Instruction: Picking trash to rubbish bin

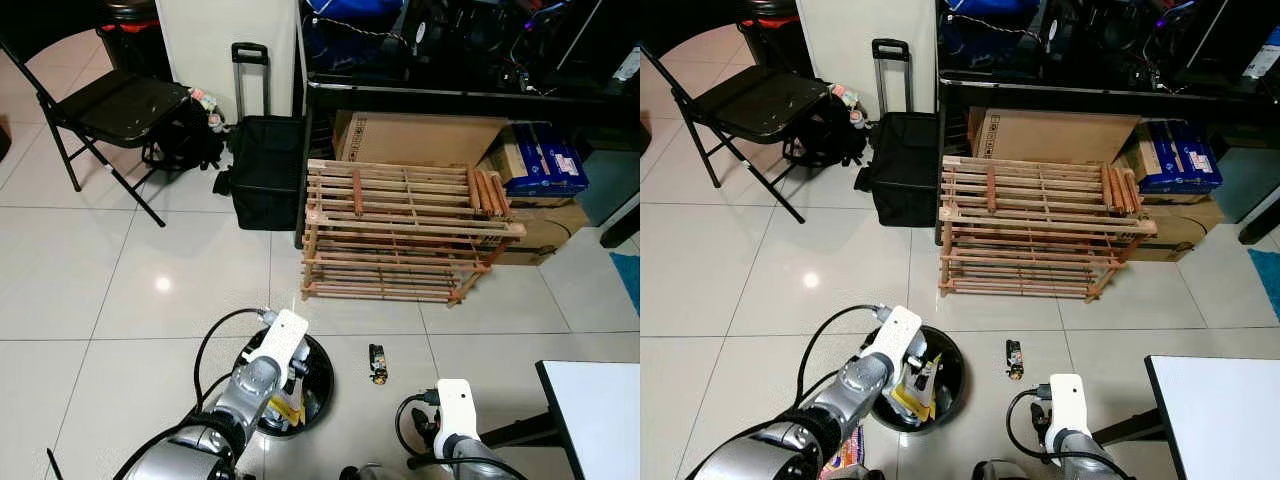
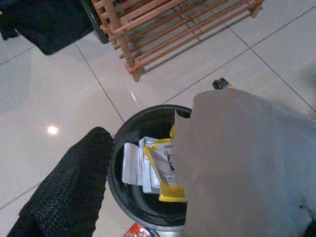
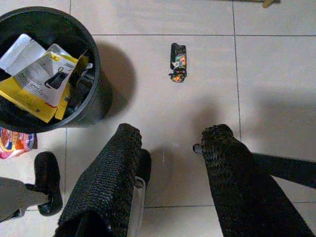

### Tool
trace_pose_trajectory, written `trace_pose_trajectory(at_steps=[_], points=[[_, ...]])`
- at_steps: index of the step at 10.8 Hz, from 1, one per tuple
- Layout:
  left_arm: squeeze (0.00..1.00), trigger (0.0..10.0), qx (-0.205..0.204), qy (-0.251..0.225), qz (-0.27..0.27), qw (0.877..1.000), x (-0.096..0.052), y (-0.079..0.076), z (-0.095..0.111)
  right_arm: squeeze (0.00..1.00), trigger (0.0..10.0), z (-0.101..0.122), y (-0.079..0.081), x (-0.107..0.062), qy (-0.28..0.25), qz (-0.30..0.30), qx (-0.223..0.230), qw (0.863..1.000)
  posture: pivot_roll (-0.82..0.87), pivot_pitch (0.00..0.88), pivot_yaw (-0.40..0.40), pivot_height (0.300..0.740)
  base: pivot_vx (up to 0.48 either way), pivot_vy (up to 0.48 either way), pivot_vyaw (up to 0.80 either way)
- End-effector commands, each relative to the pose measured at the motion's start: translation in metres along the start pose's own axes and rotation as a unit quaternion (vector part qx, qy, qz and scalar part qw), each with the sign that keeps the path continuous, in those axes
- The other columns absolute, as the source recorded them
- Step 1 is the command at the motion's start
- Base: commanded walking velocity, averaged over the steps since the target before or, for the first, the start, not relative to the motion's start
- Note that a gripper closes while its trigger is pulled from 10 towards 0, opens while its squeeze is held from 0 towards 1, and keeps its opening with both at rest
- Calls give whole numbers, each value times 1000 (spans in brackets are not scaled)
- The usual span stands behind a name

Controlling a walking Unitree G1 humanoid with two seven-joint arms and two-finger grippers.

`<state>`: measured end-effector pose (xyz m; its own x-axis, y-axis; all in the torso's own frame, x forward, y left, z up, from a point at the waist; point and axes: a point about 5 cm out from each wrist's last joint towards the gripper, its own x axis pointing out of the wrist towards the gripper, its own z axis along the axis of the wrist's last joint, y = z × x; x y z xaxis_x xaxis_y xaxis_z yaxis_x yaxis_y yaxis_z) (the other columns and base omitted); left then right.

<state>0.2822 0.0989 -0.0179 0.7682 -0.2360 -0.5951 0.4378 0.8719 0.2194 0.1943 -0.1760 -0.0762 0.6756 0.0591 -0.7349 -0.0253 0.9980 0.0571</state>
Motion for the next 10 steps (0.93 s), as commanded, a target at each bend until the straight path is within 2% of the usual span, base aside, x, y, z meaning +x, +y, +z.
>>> trace_pose_trajectory(at_steps=[1, 6, 7, 8, 9, 10], points=[[1000, 10000, 8, -3, -8, 1000, 0, -3, 2, 0, 10000, 2, -2, 0, -6, -3, 5, 1000, -92, 112, -89, 740, 0, 0, 0], [1000, 10000, 32, -7, -13, 999, 1, -5, 3, 0, 10000, 3, -1, 0, -8, -2, 5, 1000, -90, 109, -87, 740, 0, 0, 0], [0, 10000, 147, -24, 3, 989, 1, -5, 8, 0, 10000, 4, -1, 1, -8, -1, 5, 1000, -88, 107, -87, 740, 0, 0, 0], [0, 10000, 209, -35, 1, 977, 1, -7, 10, 0, 10000, 4, -1, 1, -7, -1, 5, 1000, -86, 105, -89, 740, 0, 0, 0], [0, 10000, 299, -42, -6, 953, 2, -10, 13, 0, 10000, 4, 0, 1, -8, 0, 4, 1000, -85, 106, -89, 740, 0, 0, 0], [0, 10000, 266, -14, 1, 964, 0, -10, 2, 0, 10000, 4, 0, 1, -8, 1, 4, 1000, -84, 105, -88, 740, 0, 0, 0]])
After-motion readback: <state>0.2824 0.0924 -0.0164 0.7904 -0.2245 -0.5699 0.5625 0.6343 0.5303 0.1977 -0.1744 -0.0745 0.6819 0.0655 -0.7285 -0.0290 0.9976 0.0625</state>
